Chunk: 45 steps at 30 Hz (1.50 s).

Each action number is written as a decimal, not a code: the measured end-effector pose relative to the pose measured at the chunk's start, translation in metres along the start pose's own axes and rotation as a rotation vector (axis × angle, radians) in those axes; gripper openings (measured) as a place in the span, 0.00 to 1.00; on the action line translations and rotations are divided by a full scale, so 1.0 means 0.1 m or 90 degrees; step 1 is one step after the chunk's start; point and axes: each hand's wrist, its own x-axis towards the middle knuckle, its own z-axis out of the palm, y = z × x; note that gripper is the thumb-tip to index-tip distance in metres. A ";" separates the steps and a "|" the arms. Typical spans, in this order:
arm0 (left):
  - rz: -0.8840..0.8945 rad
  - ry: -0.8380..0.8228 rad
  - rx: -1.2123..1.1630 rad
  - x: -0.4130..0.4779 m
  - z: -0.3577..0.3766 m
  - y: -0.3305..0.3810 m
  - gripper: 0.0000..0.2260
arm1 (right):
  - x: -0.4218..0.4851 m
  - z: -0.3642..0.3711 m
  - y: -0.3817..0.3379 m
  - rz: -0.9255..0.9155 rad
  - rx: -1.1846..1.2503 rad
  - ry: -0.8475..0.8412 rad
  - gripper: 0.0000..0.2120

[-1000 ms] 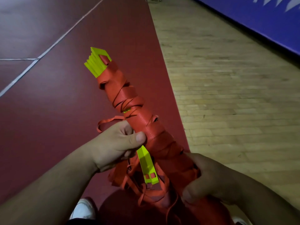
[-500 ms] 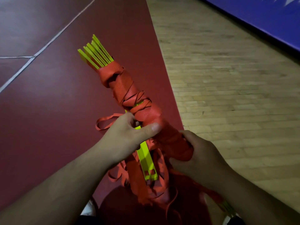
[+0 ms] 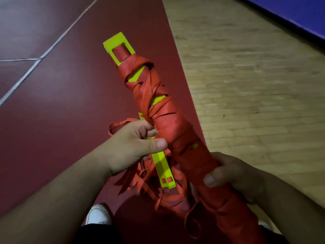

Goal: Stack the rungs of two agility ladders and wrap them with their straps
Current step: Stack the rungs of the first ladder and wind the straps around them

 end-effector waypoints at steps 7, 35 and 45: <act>0.000 0.225 -0.116 0.11 0.20 -0.03 0.13 | 0.16 0.19 0.02 -0.128 -0.274 0.334 0.34; 0.032 0.031 -0.004 0.10 0.09 -0.06 0.15 | 0.03 0.09 -0.05 -0.030 -0.009 0.023 0.25; 0.020 0.255 -0.155 0.25 0.36 0.00 0.10 | 0.21 0.33 0.03 -0.126 -0.523 0.482 0.42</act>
